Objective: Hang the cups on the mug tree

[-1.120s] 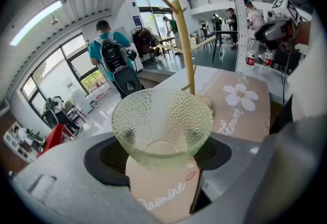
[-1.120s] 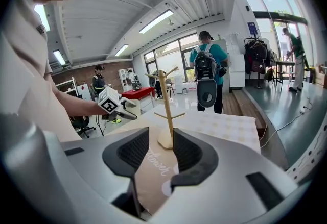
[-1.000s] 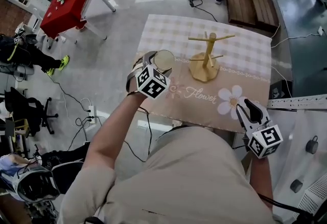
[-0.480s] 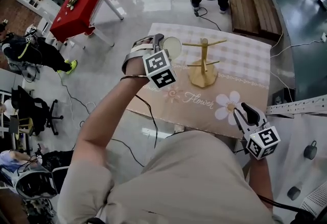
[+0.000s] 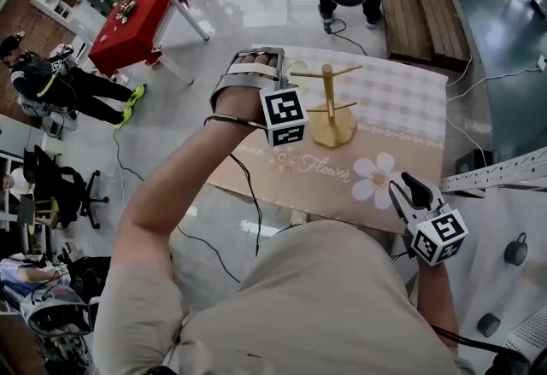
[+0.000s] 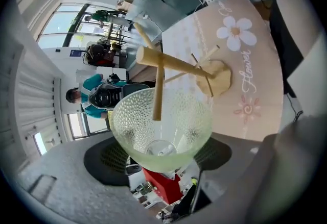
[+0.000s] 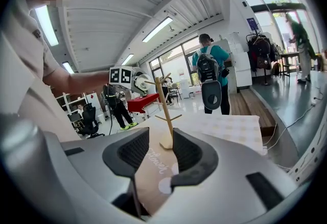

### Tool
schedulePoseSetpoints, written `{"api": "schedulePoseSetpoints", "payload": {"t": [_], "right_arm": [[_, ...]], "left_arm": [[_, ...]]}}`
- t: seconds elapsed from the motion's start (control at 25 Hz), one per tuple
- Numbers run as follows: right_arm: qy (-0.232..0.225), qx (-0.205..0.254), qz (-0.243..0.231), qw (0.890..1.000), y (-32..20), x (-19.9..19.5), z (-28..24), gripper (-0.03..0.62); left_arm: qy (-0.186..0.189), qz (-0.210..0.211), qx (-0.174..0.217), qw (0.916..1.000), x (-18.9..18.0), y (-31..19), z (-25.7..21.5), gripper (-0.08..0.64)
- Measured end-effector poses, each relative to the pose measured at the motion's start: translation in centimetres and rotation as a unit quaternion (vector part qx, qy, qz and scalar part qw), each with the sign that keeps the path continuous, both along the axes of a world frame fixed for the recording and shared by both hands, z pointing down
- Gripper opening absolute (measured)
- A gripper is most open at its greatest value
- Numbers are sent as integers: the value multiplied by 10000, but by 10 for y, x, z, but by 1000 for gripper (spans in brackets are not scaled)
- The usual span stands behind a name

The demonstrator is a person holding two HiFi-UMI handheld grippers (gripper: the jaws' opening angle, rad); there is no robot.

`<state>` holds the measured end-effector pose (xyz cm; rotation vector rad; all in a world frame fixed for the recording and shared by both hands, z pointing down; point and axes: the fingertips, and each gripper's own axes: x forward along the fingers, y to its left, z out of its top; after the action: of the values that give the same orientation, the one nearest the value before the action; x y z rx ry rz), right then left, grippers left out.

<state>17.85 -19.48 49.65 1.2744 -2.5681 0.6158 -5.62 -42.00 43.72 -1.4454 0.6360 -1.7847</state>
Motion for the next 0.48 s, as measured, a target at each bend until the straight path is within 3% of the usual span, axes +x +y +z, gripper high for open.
{"api": "schedulePoseSetpoints", "payload": {"t": [0.24,0.48], "right_arm": [[-102,12,9,9999,1,9,0,152],[-166,7,18,9999,3,15,3,152]], "left_arm": [[-1059,251,296,9936,8,2,6,367],[-1525,348,446,9867,16,4,15,367]]}}
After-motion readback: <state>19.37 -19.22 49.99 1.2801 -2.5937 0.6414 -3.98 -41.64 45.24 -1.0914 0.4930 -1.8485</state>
